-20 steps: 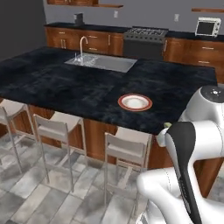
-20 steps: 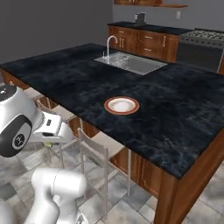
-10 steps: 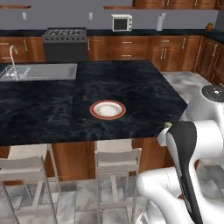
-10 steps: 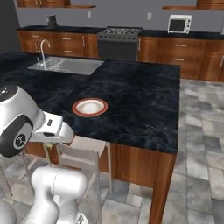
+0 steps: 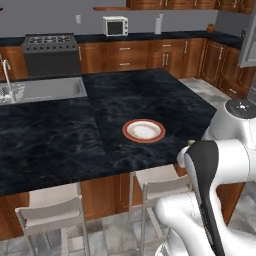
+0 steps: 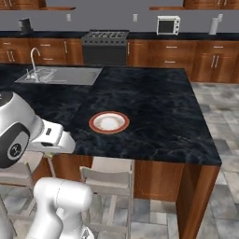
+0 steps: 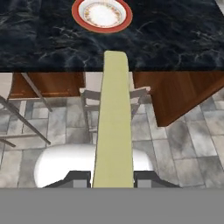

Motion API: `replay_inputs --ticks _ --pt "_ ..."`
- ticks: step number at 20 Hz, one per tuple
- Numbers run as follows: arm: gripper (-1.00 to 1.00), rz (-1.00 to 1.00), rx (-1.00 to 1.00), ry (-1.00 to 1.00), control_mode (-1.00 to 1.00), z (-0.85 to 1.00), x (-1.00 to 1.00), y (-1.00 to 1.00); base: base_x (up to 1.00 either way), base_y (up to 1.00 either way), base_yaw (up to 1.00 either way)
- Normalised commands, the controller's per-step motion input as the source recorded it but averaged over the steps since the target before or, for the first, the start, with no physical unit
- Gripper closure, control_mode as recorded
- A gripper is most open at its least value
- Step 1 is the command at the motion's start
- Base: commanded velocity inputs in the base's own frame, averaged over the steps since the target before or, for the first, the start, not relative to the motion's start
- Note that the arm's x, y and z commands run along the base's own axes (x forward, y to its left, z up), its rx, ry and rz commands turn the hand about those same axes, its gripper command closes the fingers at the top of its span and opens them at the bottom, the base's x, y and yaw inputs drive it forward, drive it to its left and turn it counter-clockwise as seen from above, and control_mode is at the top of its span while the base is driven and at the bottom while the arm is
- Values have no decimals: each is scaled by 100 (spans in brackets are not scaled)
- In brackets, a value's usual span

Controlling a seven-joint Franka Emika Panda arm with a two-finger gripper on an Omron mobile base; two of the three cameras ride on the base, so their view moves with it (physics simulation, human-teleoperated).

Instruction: Retrieve the butter from the fridge and place it on a plate on the dining table. Then retrieve the butter knife by the fridge and place it near the plate.

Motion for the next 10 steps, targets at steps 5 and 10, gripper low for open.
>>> replay_inputs --ticks 5,10 --pt "100 0 0 0 100 0 0 0 86 13 -16" --pt "100 0 0 0 100 0 0 0 68 0 -15"
